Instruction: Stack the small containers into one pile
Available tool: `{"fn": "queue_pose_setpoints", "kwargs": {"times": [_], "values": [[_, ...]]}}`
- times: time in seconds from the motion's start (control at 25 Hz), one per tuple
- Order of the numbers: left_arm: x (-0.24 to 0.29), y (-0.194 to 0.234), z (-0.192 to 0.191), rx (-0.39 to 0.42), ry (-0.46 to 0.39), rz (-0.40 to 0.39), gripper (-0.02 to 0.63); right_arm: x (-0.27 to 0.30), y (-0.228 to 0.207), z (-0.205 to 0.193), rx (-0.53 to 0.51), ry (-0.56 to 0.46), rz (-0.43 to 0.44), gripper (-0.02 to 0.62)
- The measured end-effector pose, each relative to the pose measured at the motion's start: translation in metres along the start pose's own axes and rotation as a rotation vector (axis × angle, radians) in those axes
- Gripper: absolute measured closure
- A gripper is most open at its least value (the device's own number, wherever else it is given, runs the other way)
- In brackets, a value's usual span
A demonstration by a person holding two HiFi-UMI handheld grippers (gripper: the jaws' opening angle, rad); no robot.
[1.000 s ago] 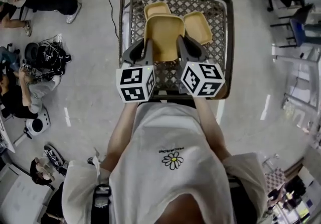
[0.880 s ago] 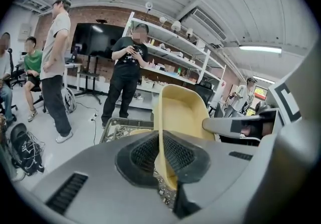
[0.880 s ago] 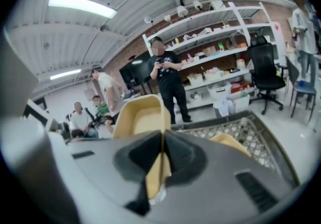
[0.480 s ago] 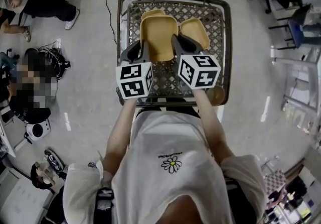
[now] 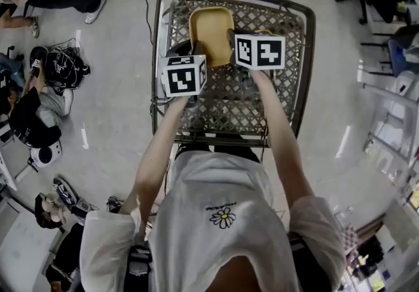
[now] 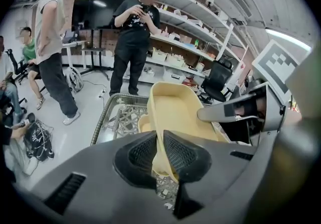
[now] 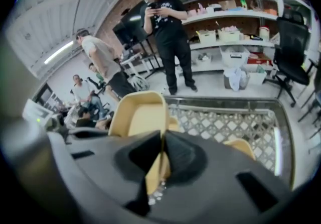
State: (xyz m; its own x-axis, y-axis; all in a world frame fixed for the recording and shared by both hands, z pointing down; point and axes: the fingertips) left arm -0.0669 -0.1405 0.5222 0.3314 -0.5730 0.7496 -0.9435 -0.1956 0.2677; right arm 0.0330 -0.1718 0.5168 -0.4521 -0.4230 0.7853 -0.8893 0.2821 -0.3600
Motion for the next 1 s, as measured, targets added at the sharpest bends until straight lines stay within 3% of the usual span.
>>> {"fn": "queue_pose_setpoints", "kwargs": {"times": [0.16,0.44,0.76,0.88,1.0], "values": [[0.029,0.009,-0.015,-0.052,0.103,0.017,0.540,0.031,-0.014,-0.007,-0.018,0.117,-0.021,0.551],[0.053,0.022,-0.034,-0.079,0.181,0.026,0.538,0.062,-0.024,-0.024,-0.010,0.194,-0.018,0.549],[0.060,0.033,-0.038,-0.015,0.199,0.073,0.538,0.075,-0.025,-0.037,-0.026,0.221,-0.027,0.549],[0.063,0.024,-0.037,-0.013,0.186,0.034,0.439,0.077,-0.025,-0.037,-0.046,0.205,-0.035,0.549],[0.063,0.017,-0.039,-0.041,0.186,0.014,0.394,0.076,-0.025,-0.038,-0.074,0.195,-0.047,0.548]]}}
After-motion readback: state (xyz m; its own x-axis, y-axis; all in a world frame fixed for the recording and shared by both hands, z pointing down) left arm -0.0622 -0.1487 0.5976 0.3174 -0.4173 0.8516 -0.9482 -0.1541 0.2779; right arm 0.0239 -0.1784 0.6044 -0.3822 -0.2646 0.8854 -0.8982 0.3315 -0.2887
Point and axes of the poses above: the fingertips, and each gripper's own axes: x forward along the fingers, y to its left, z out of its top
